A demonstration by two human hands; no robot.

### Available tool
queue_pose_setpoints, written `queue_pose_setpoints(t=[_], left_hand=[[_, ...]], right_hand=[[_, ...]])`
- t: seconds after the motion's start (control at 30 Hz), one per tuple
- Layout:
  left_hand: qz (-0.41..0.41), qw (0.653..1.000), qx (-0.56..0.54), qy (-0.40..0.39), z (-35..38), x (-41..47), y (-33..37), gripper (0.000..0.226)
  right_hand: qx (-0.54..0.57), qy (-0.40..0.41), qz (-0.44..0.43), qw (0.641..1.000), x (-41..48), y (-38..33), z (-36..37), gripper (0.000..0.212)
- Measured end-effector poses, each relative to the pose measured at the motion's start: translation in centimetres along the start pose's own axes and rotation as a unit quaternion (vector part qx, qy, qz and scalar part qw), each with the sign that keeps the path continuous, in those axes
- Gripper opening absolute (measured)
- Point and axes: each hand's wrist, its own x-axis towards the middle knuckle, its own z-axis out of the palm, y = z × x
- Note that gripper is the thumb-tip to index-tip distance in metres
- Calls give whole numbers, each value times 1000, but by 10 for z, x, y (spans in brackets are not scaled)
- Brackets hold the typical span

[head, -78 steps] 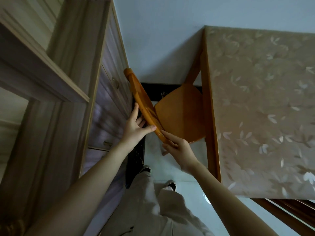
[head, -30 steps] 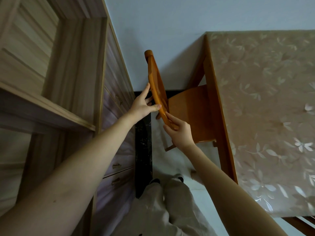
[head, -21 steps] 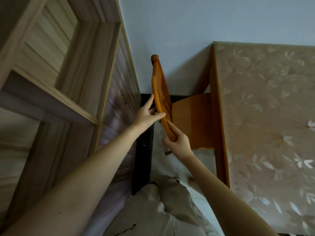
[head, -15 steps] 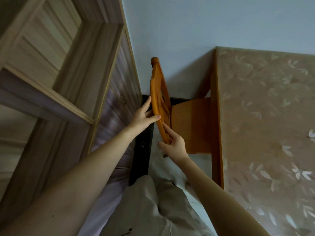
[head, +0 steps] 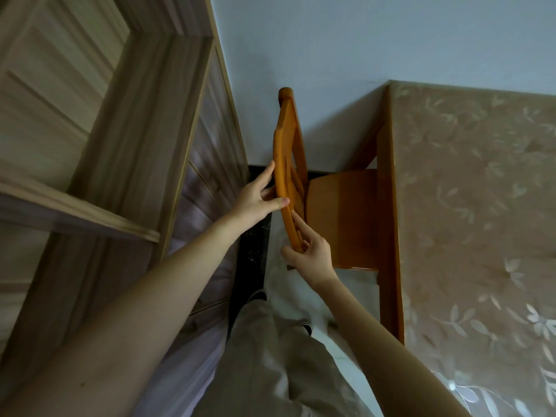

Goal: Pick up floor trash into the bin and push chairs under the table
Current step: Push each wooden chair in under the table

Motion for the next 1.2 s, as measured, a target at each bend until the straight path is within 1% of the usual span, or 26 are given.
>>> queue_pose_setpoints(t=[0.43, 0.57, 0.73, 1.03, 1.2], left_hand=[[12, 1000, -11, -16, -15, 28, 4, 98], [18, 1000, 1, -22, -18, 36, 4, 99], [14, 999, 12, -30, -24, 45, 7, 100], [19, 999, 24, -29, -23, 42, 10, 95], [35, 997, 65, -4, -18, 33, 19, 89]], right_hand=[[-10, 14, 11, 1000, 19, -14, 3, 78], [-15, 8, 13, 1000, 26, -18, 2, 78], [-16, 19, 20, 999, 32, -25, 2, 77], [1, 31, 33, 999, 35, -24, 7, 77], [3, 41, 23, 999, 32, -25, 9, 75]])
